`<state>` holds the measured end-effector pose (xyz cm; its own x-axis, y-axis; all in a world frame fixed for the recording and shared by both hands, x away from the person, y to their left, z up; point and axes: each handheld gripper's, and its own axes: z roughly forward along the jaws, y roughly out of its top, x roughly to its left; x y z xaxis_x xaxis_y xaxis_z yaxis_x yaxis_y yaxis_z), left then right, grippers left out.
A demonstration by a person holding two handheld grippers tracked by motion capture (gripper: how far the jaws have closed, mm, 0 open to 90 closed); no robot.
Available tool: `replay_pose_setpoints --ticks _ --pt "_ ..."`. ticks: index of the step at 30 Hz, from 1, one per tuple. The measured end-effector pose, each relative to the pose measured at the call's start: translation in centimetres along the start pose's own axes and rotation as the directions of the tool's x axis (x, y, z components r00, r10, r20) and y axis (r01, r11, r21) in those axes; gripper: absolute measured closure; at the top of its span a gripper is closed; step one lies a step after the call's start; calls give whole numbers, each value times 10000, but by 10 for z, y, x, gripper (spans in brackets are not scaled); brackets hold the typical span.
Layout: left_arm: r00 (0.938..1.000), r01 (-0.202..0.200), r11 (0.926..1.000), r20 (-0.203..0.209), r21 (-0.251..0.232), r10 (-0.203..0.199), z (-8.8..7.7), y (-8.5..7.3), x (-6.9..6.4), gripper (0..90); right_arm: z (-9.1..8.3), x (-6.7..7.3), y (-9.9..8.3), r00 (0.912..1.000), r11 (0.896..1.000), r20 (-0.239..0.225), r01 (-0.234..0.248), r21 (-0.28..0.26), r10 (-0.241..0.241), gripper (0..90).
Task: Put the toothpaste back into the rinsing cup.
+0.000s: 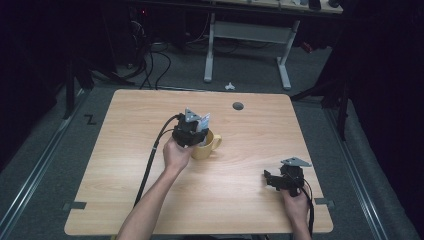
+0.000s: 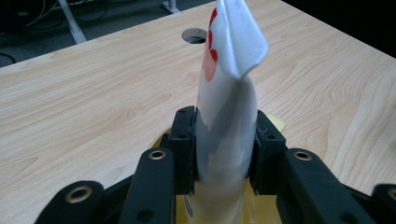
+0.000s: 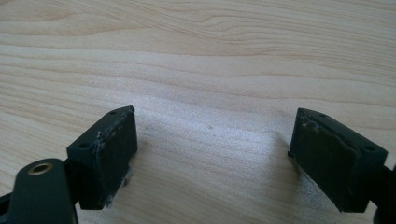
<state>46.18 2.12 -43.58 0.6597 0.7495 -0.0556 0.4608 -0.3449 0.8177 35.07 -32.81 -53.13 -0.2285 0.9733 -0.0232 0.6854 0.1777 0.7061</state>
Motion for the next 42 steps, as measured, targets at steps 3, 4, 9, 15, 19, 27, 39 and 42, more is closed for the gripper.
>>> replay_pose_setpoints --ticks 3,4,9,15,19,27,39,42 --pt "10000 -23 10000 -2 12 23 1 0 0 673 0 0 0 10000 10000 -2 -3 -1 3 148" --pt "10000 -40 10000 -7 24 40 1 0 -1 673 0 0 0 10000 10000 -2 -2 0 2 148" --pt "9999 -79 9999 -61 85 80 3 -1 -2 673 0 0 0 10000 10000 -3 -8 3 8 148" --pt "9996 -223 9996 -143 190 226 6 -3 -4 672 0 0 0 10000 10000 -5 -7 2 7 148" --pt "9998 -143 9998 -119 143 145 6 -4 -3 672 0 0 0 10000 10000 -5 -4 0 4 148" --pt "9998 -104 9993 -151 355 109 10 -9 -1 669 0 0 0 10000 10000 -2 -7 1 7 148" --pt "9997 -142 9989 -195 449 151 4 -10 1 645 0 0 0 10000 10000 -12 -10 7 10 148" --pt "9993 -192 9987 -310 468 207 2 -10 1 635 0 0 0 10000 10000 -5 -11 8 11 148"
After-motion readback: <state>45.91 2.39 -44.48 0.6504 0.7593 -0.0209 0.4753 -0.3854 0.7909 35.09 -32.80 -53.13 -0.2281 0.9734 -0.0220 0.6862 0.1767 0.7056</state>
